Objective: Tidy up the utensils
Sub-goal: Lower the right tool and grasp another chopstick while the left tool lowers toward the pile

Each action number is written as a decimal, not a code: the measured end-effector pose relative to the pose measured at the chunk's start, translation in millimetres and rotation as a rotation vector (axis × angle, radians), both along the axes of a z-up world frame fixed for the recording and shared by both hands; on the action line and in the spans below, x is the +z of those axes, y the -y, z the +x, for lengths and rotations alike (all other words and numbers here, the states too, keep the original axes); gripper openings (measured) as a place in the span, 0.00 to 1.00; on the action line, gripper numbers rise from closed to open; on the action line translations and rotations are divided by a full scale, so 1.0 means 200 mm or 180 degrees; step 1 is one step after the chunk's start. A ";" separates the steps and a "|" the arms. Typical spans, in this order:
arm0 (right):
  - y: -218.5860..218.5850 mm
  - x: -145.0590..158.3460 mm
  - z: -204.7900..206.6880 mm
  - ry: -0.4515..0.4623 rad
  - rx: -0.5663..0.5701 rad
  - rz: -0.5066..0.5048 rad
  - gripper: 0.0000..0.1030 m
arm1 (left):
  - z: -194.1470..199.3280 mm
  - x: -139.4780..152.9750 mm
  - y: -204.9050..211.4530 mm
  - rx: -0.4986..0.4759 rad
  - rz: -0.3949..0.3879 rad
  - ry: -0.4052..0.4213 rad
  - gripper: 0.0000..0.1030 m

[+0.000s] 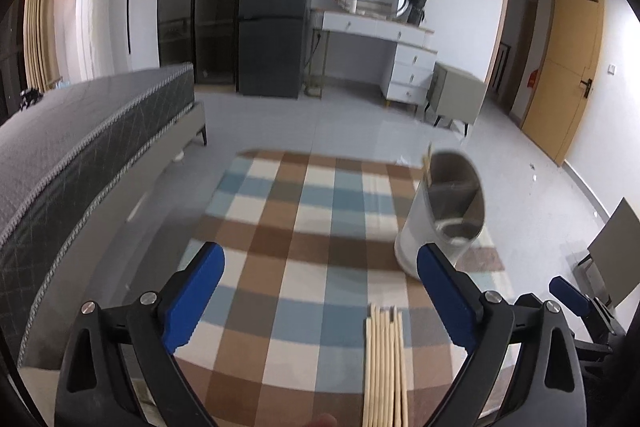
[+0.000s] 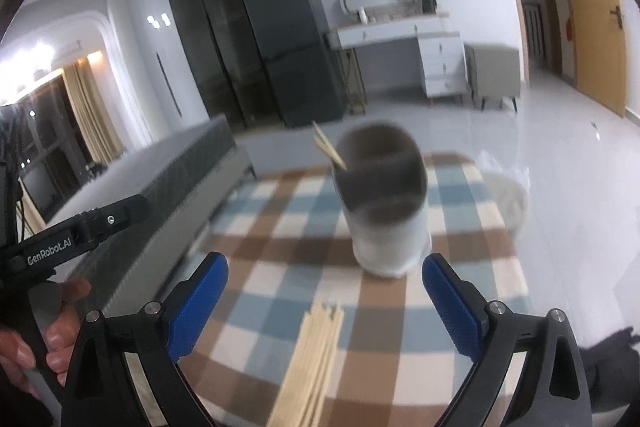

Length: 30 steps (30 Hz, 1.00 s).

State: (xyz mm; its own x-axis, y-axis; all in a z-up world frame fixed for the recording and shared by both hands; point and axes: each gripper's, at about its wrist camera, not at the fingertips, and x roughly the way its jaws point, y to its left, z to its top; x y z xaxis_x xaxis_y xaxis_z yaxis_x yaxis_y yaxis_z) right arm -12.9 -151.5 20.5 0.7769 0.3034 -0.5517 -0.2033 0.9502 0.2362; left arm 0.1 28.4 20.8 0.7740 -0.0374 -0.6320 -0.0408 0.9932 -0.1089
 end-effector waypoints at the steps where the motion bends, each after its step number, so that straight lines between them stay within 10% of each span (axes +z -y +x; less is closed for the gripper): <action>1: 0.00 -0.03 0.00 -0.0066 -0.0003 -0.0016 0.95 | 0.00 -0.03 0.00 -0.0008 0.0007 -0.0054 0.92; 14: -0.13 -0.52 0.30 -0.1377 0.0212 -0.0473 0.58 | 0.16 -0.42 -0.13 0.0152 -0.0110 -0.0927 0.92; 22: -0.24 -0.68 0.48 -0.1737 0.0372 -0.0932 0.29 | 0.18 -0.45 -0.21 0.0279 -0.0248 -0.1038 0.92; 30: -0.35 -0.73 0.53 -0.1873 0.0592 -0.1274 0.27 | 0.20 -0.45 -0.27 0.0303 -0.0409 -0.1084 0.92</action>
